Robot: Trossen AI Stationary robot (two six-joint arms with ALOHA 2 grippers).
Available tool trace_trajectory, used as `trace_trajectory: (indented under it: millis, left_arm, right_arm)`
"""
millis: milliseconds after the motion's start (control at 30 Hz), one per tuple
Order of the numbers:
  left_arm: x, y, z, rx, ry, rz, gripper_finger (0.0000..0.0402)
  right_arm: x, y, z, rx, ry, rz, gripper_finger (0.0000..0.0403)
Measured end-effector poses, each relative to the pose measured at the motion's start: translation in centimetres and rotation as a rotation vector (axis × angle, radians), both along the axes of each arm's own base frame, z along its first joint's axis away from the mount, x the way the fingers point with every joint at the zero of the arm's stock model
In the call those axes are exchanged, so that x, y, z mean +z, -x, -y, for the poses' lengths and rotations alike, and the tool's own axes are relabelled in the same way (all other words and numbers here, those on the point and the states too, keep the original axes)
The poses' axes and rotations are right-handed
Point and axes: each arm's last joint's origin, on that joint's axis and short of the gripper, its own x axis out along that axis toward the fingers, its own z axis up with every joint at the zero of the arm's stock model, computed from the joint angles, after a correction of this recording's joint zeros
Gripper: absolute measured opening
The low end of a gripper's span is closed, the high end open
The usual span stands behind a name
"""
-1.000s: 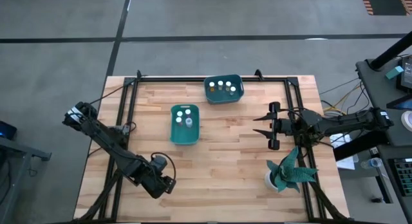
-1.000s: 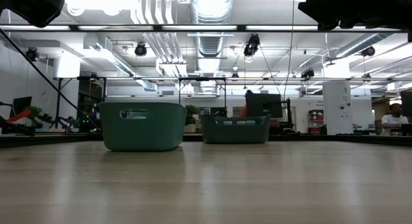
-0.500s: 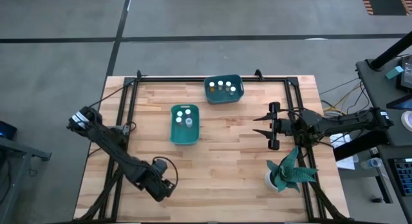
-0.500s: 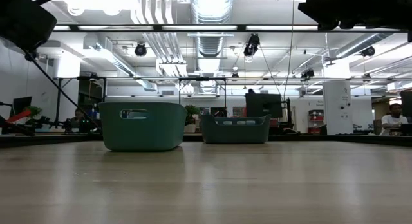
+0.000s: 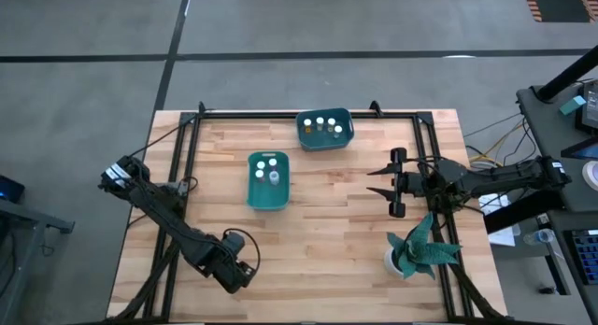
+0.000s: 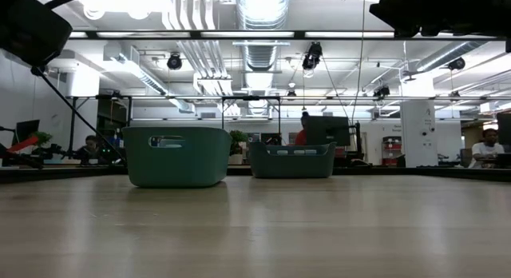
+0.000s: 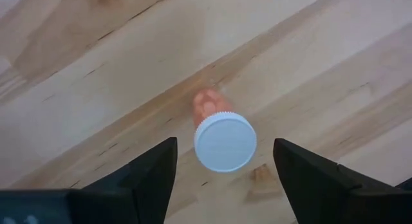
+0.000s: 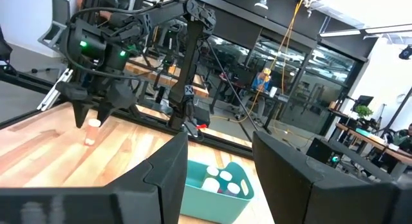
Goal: Pick and place medicine bottles into bin by pill shape (circle, oval)
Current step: Put the pink tablet pill bottle into the blue bin
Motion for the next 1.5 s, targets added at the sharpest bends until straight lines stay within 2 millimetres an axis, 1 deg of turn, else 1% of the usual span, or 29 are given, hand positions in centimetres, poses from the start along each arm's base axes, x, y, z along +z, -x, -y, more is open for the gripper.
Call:
trace_trajectory:
  millis: [200,600,800,867,1000,1100,1167,1267,1367,1500]
  left_arm:
    - [-0.1,0.0,-0.1,0.003,-0.007,-0.001,0.0200]
    - [-0.2,0.1,-0.1,0.004,-0.012,0.000,0.0082]
    - [0.3,0.0,-0.3,0.011,0.000,0.010,0.0073]
    - [1.0,-0.2,-0.5,0.018,0.019,0.031,0.0073]
    - [3.4,-1.0,-1.0,0.015,0.069,0.102,0.0072]
    - [5.6,-2.6,-1.9,-0.017,0.090,0.183,0.0078]
    - [7.0,-3.9,-2.7,-0.075,0.069,0.254,0.0080]
    - [9.0,-6.1,-4.6,-0.153,0.013,0.357,0.0082]
    - [10.7,-7.9,-7.0,-0.236,-0.069,0.445,0.0083]
    - [12.5,-9.6,-10.6,-0.331,-0.185,0.520,0.0084]
  right_arm:
    - [0.0,0.0,0.0,0.000,0.000,0.000,0.0166]
    - [0.0,0.0,0.0,-0.001,0.006,0.000,0.0166]
    - [0.0,0.0,0.1,-0.020,0.007,0.000,0.0166]
    - [0.0,0.0,0.1,-0.039,0.008,-0.001,0.0166]
    - [0.0,0.0,0.1,-0.052,0.015,-0.001,0.0166]
    - [0.0,0.0,0.1,-0.055,0.025,0.000,0.0166]
    - [0.0,0.0,0.1,-0.056,0.033,0.000,0.0166]
    - [0.4,0.0,0.1,-0.056,0.034,0.010,0.0166]
    - [0.7,-0.1,0.1,-0.056,0.030,0.012,0.0166]
    - [0.9,-0.1,0.1,-0.056,0.035,-0.006,0.0166]
